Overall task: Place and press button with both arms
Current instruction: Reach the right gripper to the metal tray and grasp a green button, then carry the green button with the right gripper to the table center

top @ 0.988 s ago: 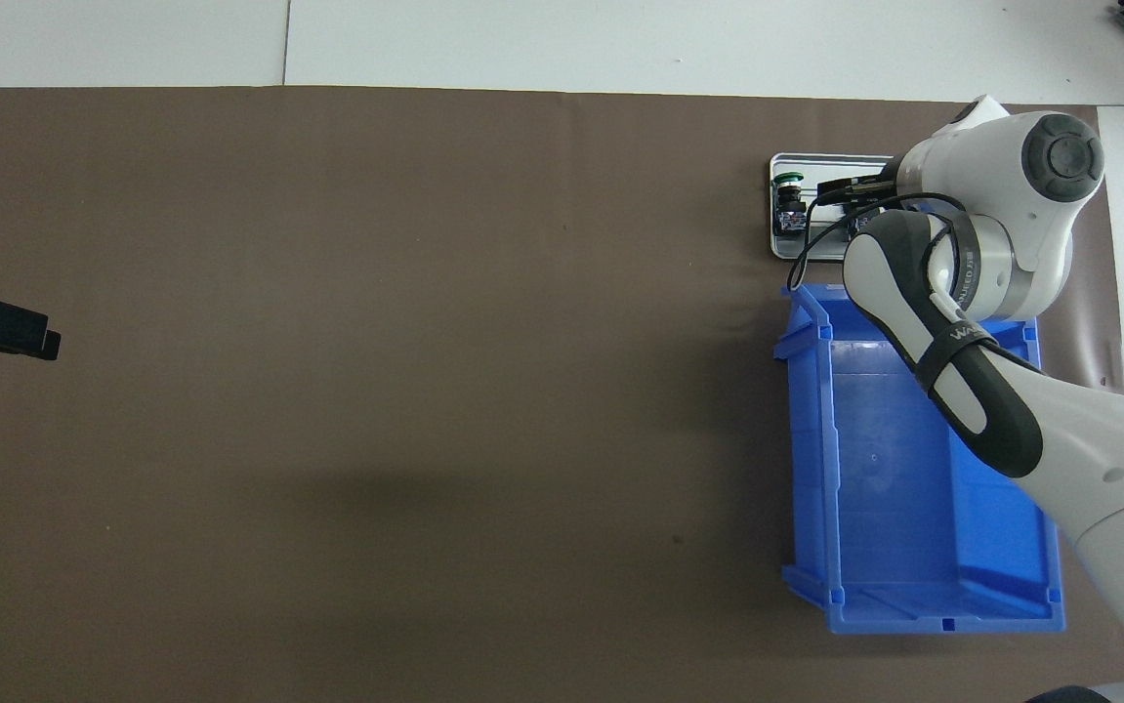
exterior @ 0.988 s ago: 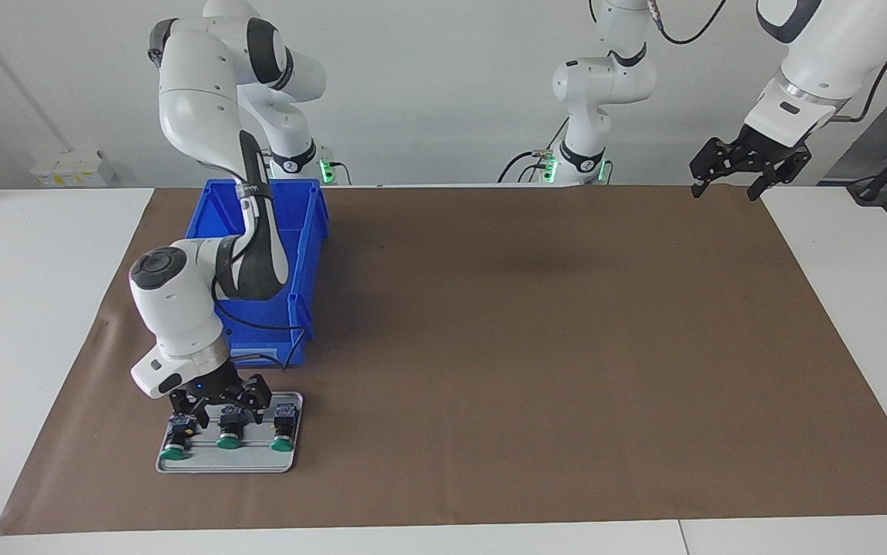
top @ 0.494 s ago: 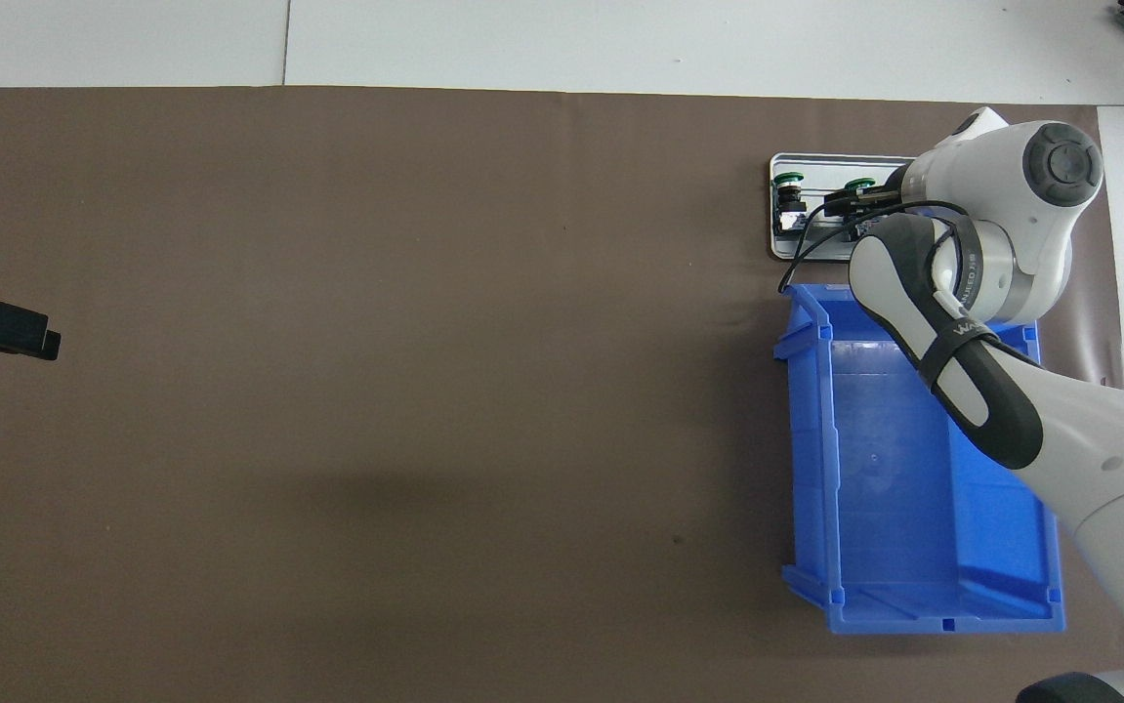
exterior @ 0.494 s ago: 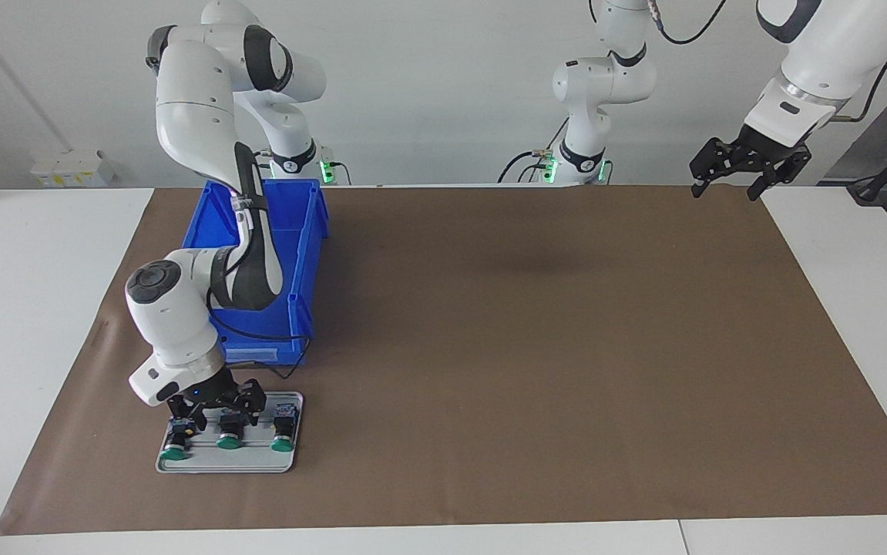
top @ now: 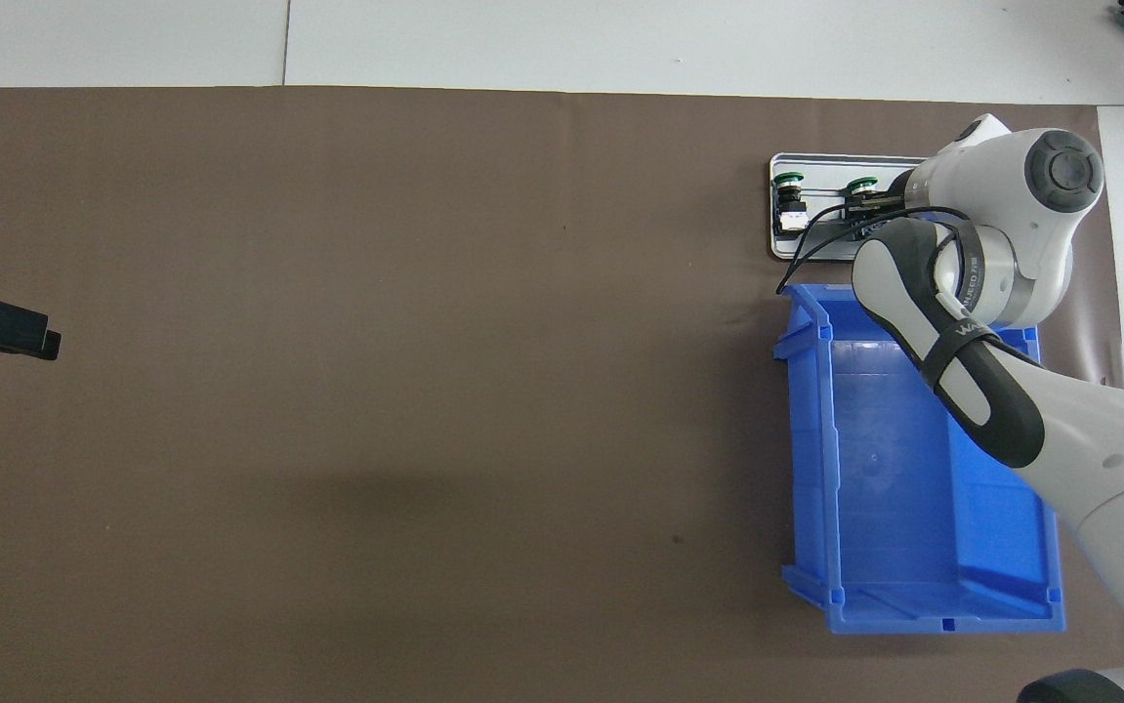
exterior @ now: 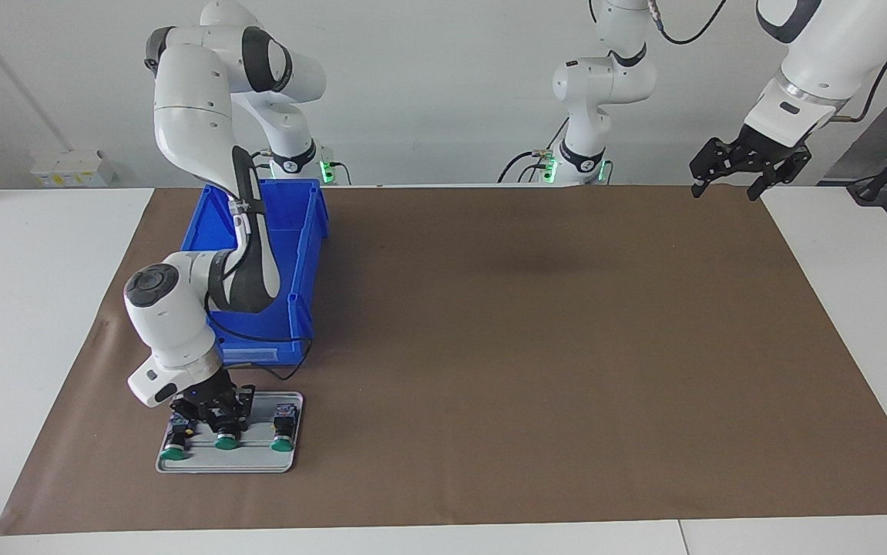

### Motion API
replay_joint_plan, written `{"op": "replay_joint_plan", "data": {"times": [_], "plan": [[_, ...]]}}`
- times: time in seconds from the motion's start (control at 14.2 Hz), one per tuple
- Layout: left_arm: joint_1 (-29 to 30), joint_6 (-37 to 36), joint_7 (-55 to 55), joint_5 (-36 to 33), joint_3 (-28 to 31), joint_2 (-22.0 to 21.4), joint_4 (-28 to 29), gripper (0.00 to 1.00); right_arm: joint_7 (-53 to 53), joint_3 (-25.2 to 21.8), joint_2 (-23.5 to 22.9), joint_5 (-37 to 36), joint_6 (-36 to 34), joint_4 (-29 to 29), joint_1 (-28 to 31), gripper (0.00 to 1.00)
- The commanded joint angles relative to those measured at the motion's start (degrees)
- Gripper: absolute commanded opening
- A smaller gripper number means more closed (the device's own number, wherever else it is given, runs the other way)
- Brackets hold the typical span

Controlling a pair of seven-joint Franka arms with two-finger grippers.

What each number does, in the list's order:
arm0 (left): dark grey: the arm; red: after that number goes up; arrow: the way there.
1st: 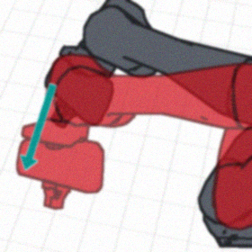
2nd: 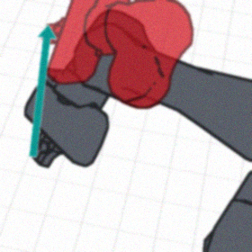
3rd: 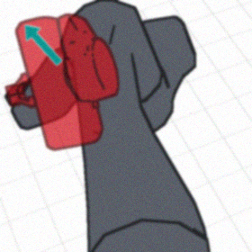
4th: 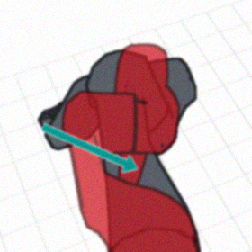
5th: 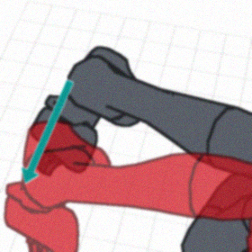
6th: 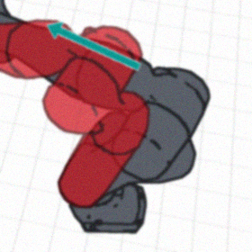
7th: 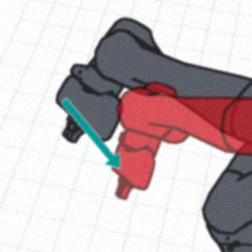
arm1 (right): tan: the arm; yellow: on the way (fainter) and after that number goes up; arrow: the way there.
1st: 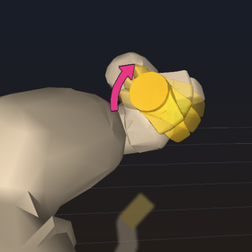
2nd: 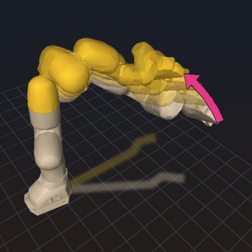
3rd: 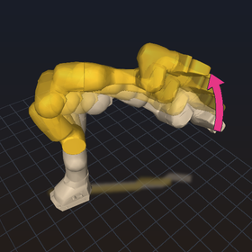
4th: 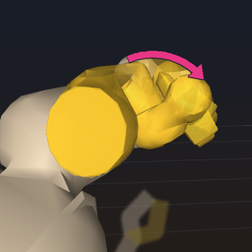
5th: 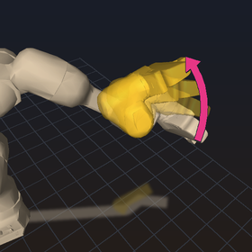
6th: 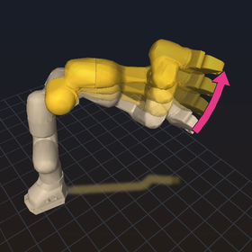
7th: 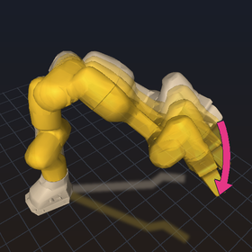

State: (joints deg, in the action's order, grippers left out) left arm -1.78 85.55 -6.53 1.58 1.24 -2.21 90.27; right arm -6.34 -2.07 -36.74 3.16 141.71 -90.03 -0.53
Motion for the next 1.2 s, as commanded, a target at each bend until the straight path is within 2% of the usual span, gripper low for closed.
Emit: {"op": "replay_joint_plan", "data": {"times": [0.0, 0.28, 0.42, 0.71, 0.92, 1.13], "plan": [[0.6, 0.7, -0.2, 0.5, -0.4, -1.5, 1.7, 1.00, 1.7, 0.8, 0.3, 1.1, -3.6, 3.4, -0.3, 0.00], [0.6, 0.8, -0.2, 0.5, -0.4, -1.5, 1.7, 1.00, 13.3, 0.1, 1.9, 0.1, -14.2, 14.2, -1.6, 0.00], [0.6, 0.8, -0.2, 0.5, -0.3, -1.5, 1.7, 1.00, 23.8, 0.4, 4.1, -0.1, -19.4, 17.8, -1.9, 0.00], [0.6, 0.8, -0.2, 0.5, -0.3, -1.5, 1.7, 1.00, 63.4, 0.1, 10.4, -0.6, -26.4, 17.7, -10.0, 0.00], [0.6, 0.7, -0.2, 0.5, -0.4, -1.5, 1.7, 1.00, 91.8, 0.6, 12.2, -3.0, -28.7, 16.3, -17.2, 0.00], [0.6, 0.8, -0.2, 0.5, -0.3, -1.5, 1.7, 1.00, 114.9, 0.6, 12.0, -6.2, -28.2, 14.2, -26.5, 0.00]]}}
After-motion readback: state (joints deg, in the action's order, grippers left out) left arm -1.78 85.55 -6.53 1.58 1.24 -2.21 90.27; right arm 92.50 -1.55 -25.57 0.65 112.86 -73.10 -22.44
